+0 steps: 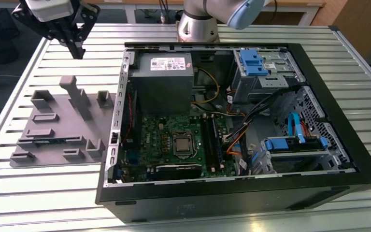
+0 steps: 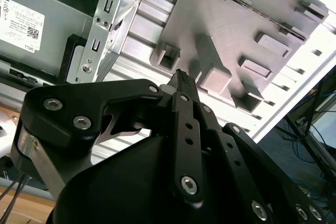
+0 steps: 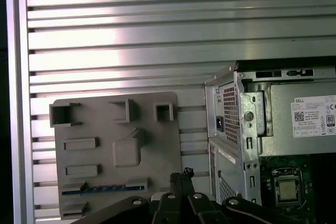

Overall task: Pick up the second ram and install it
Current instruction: 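Reach for the second ram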

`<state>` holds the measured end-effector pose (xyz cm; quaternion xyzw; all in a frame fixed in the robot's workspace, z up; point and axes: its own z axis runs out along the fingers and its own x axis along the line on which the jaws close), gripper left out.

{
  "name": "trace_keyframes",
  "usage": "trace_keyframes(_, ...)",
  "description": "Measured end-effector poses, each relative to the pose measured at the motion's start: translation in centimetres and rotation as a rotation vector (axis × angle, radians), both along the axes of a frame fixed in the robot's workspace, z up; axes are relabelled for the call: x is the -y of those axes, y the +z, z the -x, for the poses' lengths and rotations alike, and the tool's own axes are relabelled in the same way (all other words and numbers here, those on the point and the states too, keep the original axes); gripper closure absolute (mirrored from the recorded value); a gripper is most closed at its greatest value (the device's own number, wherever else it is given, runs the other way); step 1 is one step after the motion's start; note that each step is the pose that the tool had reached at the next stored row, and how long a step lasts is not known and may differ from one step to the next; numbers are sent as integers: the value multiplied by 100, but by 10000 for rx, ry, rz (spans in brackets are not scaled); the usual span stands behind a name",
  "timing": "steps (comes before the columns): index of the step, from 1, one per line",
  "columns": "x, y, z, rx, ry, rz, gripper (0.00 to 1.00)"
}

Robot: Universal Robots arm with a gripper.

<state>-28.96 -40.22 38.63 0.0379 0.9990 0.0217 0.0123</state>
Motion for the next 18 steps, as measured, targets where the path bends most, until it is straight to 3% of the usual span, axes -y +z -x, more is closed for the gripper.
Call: trace_keyframes(18, 0, 0, 59, 0, -1, 0, 89)
